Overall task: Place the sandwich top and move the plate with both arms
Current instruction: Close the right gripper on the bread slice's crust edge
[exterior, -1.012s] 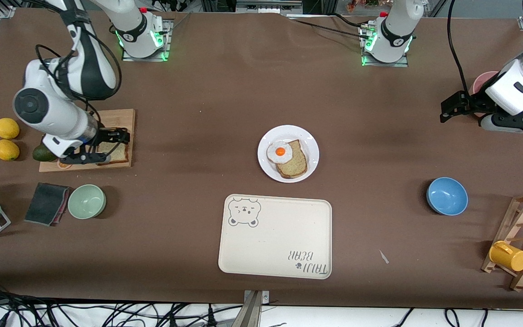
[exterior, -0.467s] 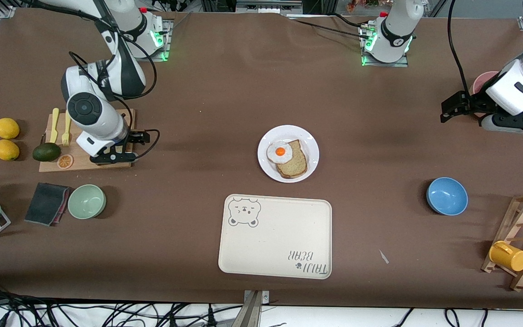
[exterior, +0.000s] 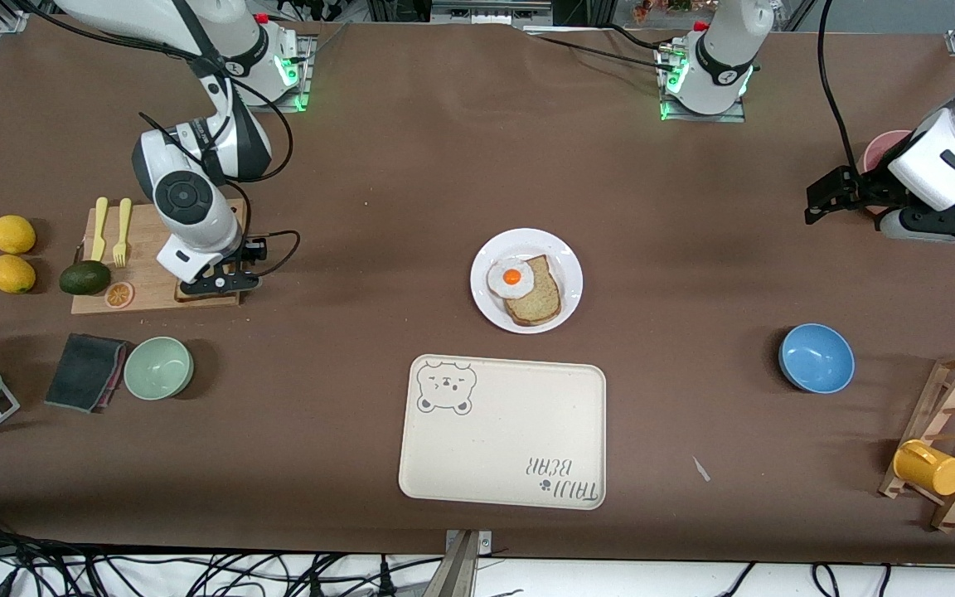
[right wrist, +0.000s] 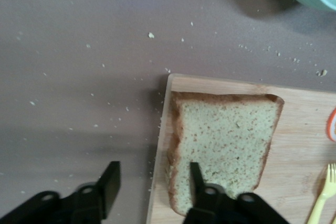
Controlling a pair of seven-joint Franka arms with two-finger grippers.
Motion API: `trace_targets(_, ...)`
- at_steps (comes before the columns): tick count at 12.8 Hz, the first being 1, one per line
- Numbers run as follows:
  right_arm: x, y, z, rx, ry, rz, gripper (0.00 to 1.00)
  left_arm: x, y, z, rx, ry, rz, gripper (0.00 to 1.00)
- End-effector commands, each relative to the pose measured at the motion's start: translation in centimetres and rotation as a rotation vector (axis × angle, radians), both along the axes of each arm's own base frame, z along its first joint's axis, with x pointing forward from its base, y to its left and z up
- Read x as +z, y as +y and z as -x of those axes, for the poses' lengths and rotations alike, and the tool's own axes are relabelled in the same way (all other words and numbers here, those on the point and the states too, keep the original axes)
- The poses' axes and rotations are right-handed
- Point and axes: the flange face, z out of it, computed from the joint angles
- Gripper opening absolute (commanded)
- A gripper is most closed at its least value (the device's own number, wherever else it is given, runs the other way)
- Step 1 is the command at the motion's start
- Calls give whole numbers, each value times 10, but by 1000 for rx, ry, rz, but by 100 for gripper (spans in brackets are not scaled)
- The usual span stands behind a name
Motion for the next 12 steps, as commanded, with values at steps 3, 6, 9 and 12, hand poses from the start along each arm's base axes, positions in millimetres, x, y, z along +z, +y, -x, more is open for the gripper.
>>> trace_targets(3,-1,-18,4,52,-2,21,50,4,3,-1,3,3,-39,100)
trace_targets(6,-17,-24,6,64,-7,18,50,4,3,-1,4,3,-39,100)
trace_targets(9,-25,-26,6,62,-1,16,50,4,3,-1,4,3,-39,100)
trace_targets(12,-28,-25,7,65,0,14,48,4,2,-1,4,3,-39,100)
